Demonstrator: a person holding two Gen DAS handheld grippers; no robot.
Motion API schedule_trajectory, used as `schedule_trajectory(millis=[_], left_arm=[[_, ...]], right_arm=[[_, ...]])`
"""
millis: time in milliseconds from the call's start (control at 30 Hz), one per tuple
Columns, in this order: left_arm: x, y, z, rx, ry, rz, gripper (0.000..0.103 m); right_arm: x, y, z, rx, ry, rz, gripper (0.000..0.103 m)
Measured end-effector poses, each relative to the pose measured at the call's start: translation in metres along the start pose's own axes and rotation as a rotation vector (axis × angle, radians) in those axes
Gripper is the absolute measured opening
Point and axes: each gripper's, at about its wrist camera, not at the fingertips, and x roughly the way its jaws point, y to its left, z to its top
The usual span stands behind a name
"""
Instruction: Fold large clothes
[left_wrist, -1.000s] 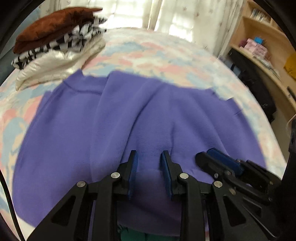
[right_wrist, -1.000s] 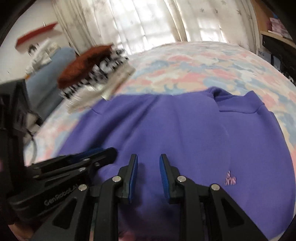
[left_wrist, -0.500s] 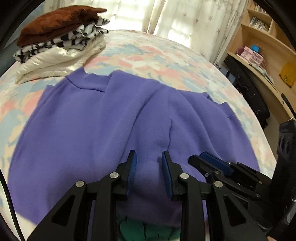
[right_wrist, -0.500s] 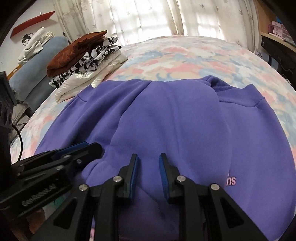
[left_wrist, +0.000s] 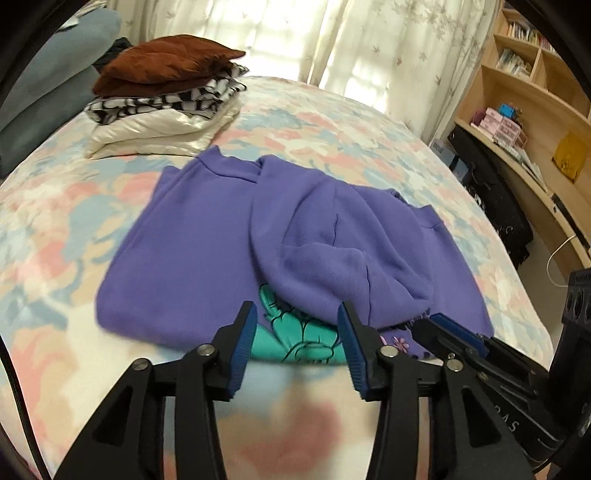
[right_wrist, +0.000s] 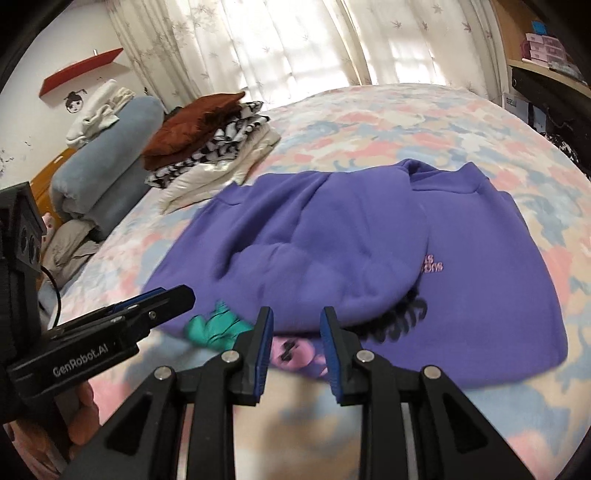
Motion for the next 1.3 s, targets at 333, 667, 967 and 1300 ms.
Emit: schedule_trajectory(millis=[333, 667, 967, 1300], left_arm=[[-0.053, 0.027, -0.018, -0.042, -0.072, -0.013, 0.067], [-0.045, 0.073, -0.049, -0.172, -0.006, -0.066, 0.086], [0.0, 0.115, -0.061, -0.336, 0.031, -0.166, 0.086], [0.055, 0.12, -0.031, -0.366, -0.042, -0.179, 0.086]], right_arm=[[-0.042, 0.042, -0.009, -0.103, -0.074, 0.009, 0.026], [-0.04, 0.049, -0.016, -0.097, -0.056, 0.021, 0.027], [-0.019, 0.038, -0.013, -0.069, -0.041, -0.012, 0.026], [0.008, 0.037, -0.003, -0.081, -0.041, -0.016, 0.026]])
